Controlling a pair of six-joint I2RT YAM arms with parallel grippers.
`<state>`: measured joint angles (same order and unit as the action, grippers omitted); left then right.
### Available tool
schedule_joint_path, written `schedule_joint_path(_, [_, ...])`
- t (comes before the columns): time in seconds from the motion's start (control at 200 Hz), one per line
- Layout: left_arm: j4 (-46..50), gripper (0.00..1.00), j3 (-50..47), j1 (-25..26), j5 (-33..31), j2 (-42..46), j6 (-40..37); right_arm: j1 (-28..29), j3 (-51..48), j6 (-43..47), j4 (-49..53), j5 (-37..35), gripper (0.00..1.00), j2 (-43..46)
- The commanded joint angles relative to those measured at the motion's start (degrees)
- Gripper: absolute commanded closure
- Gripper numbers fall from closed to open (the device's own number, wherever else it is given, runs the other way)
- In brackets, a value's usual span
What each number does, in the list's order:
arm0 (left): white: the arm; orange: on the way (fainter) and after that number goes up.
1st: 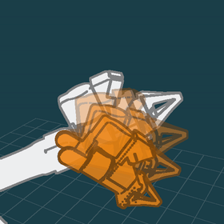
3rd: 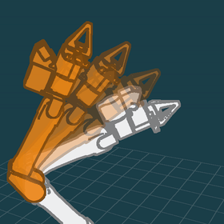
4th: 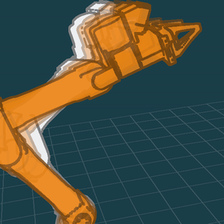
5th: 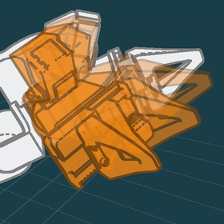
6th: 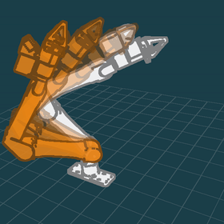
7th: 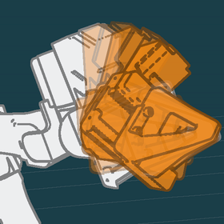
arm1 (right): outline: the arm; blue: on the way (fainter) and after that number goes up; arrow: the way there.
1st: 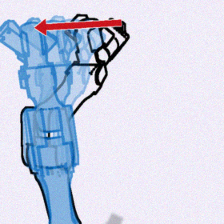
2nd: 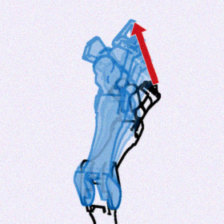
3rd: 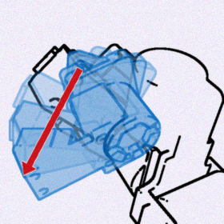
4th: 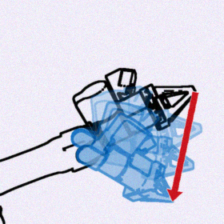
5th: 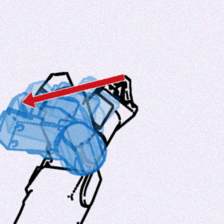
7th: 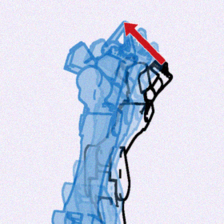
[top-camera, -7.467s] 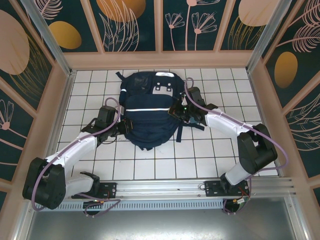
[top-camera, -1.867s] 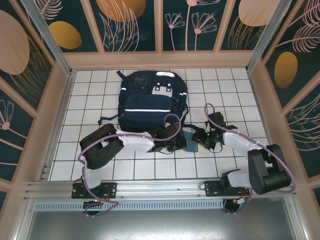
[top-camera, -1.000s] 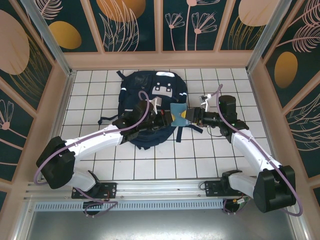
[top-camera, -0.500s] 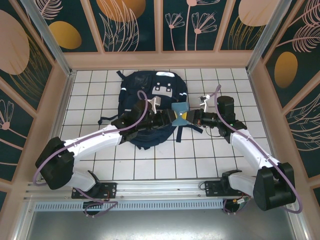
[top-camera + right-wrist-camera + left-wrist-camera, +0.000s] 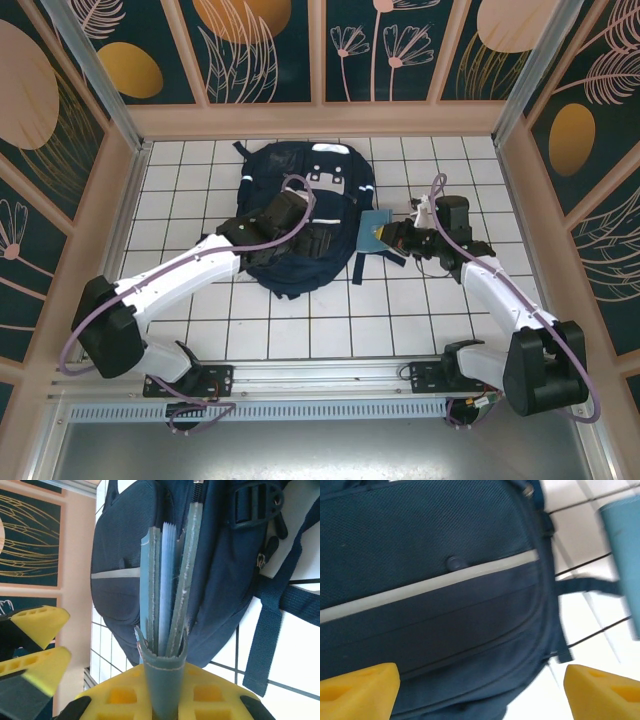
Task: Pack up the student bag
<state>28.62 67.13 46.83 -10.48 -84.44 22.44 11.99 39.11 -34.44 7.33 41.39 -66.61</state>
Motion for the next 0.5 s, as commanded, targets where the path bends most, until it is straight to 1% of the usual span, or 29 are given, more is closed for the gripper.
schedule_joint_path(0.0, [5.04,0.11,0.77,-0.15,-8.52,-2.33,-13.35,-0.44,0.71,0.42,0.24,-0.8,0.9,-0.17])
schedule_joint_path(0.065, [3.69,0.1,0.24,-0.15,-7.56,-2.99,-16.78,-0.39,0.79,0.27,0.27,-0.74,0.9,-0.32])
schedule_joint_path(0.15, [2.37,0.1,-0.15,-0.14,-4.53,-3.69,-20.17,-0.44,0.87,0.15,0.32,-0.7,0.9,-0.27])
schedule_joint_path(0.285, [0.33,0.1,-0.14,-0.2,-6.78,-4.53,-21.89,-0.44,0.61,0.16,0.53,-0.6,0.9,-0.01])
schedule_joint_path(0.35, [0.78,0.09,0.19,-0.2,-7.49,-5.32,-22.66,-0.44,0.53,0.16,0.6,-0.69,0.9,-0.09])
schedule_joint_path(0.455, [2.05,0.09,1.02,-0.23,-5.92,-7.09,-23.59,-0.43,0.35,0.0,0.58,-0.91,0.9,-0.01])
schedule_joint_path(0.49, [1.88,0.09,1.2,-0.23,-6.28,-7.67,-23.66,-0.39,0.35,-0.02,0.59,-0.95,0.9,0.07])
